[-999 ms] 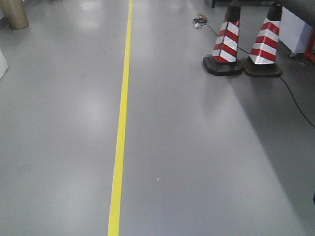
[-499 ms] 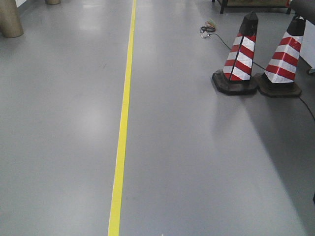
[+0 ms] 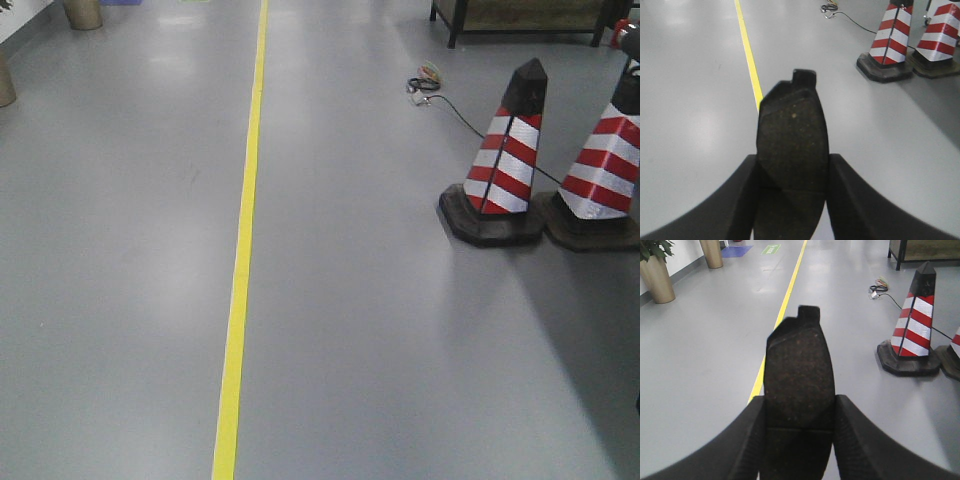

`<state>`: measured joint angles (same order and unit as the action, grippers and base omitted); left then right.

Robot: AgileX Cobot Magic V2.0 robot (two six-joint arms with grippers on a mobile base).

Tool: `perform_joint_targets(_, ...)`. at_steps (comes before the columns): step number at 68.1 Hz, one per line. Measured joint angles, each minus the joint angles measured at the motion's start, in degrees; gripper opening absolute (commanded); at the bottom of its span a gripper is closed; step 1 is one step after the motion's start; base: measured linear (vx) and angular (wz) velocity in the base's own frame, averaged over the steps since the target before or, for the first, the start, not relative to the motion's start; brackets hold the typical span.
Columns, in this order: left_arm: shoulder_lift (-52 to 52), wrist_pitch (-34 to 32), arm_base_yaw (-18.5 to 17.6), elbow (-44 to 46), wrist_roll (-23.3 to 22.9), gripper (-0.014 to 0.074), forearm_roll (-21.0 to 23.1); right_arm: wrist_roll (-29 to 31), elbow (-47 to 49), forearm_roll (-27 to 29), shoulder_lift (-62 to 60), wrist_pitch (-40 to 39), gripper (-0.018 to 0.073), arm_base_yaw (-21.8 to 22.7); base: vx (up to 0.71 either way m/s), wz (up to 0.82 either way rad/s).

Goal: Move and align brake pads A on conveyor
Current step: 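Drive along the yellow floor line past the striped cones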

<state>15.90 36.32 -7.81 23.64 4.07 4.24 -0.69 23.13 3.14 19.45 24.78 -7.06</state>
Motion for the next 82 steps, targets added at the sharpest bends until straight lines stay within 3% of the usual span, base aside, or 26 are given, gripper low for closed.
perform_joint_targets(82,0.0,0.0,0.0,0.0,0.0,-0.0006,0.0,0.0,0.0,0.0,0.2,0.0,-0.0007,0.0,0.65,-0.02)
